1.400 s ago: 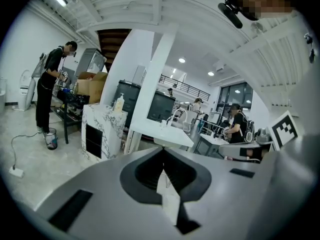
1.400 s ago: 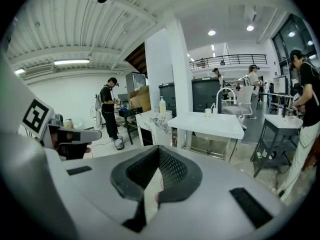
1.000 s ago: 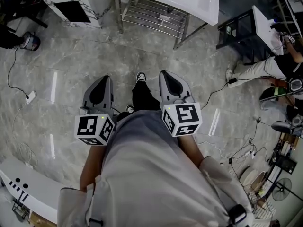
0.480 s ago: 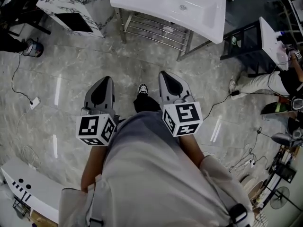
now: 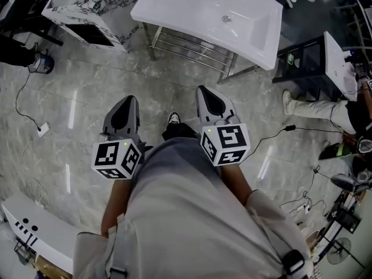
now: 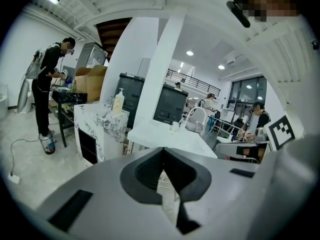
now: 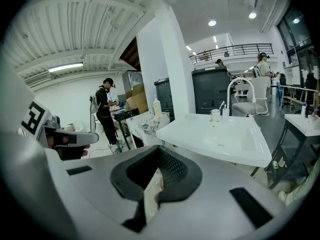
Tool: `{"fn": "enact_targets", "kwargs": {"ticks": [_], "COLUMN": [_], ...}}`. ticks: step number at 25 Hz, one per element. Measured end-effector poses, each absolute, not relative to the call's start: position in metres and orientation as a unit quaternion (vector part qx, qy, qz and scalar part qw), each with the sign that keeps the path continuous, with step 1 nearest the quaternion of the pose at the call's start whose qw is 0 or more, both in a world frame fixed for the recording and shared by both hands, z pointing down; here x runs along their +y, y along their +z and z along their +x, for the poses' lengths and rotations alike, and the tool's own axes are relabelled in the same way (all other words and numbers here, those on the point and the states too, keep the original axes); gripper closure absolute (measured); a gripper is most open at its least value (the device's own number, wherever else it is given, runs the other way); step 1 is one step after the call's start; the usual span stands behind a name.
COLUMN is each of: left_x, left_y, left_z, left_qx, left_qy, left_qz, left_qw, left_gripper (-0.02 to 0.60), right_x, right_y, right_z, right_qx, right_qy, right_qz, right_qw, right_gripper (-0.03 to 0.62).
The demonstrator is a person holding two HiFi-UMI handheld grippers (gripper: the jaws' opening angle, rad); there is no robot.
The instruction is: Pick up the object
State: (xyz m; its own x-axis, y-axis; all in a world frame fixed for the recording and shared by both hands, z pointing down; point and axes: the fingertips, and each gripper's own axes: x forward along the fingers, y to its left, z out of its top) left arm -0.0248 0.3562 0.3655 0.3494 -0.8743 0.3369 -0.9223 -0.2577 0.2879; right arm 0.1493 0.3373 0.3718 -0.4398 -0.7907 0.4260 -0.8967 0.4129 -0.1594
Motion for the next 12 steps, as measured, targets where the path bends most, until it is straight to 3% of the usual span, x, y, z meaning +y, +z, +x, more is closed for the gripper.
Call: {"fn": "enact_targets", "kwargs": {"ticks": [12], "left_x": [0.318], "left_y": [0.375], "left_z": [-0.010], "left_qx": [-0.580], "left_qy": [0.035], "left_qz": [0.778], "left_qw": [0.238], "left_gripper": [0.575], "right_x": [0.300], "right_y": [0.388], "right_z": [0.172], "right_qx": [-0.833], "right_qy": [0.198], "right_qz": [0.497], "right_qw": [0.142], "right_gripper": [0.585]}}
